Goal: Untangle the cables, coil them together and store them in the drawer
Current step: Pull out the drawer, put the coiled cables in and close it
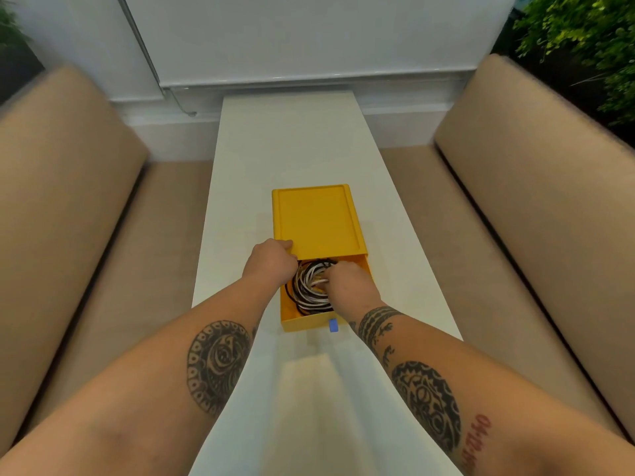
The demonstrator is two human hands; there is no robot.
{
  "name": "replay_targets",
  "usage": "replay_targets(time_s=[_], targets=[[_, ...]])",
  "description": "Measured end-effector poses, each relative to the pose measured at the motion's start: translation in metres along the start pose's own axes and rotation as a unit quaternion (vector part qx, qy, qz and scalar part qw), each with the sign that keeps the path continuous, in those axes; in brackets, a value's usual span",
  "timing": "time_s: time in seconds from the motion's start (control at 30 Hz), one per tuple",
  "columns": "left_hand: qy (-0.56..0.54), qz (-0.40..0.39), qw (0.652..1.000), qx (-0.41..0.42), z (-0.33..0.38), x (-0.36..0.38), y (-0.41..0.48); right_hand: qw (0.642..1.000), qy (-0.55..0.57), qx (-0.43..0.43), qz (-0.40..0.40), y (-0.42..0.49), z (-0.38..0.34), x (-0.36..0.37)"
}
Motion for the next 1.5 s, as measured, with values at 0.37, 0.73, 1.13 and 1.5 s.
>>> replay_targets(time_s=[0.37, 0.73, 1.13, 1.5], targets=[[0.006, 0.005, 1.0, 0.002, -0.003, -0.001, 0.002, 0.978, 0.153, -0.067, 0.124, -0.018, -0.001, -0.039], [0.017, 0.011, 1.0, -0.004, -0.005, -0.001, 0.006, 0.989, 0.095, -0.067, 0.095, 0.002, -0.03, -0.019], [-0.002, 0.017, 1.0, -0.009, -0.009, -0.002, 0.008, 0.995, 0.057, -0.082, 0.009, 0.001, -0.004, -0.009], [0.003, 0.02, 1.0, -0.006, -0.008, -0.003, 0.007, 0.972, -0.178, -0.138, -0.069, -0.002, -0.032, -0.029]])
Point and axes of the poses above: each hand's wrist, its own y-axis towards the middle knuckle, its own x-axis out of the palm, z = x × y, the point moved 7 cm from there along y, towards the middle knuckle, and after that the axes turned 7 degrees about x, right-handed, at the moved point
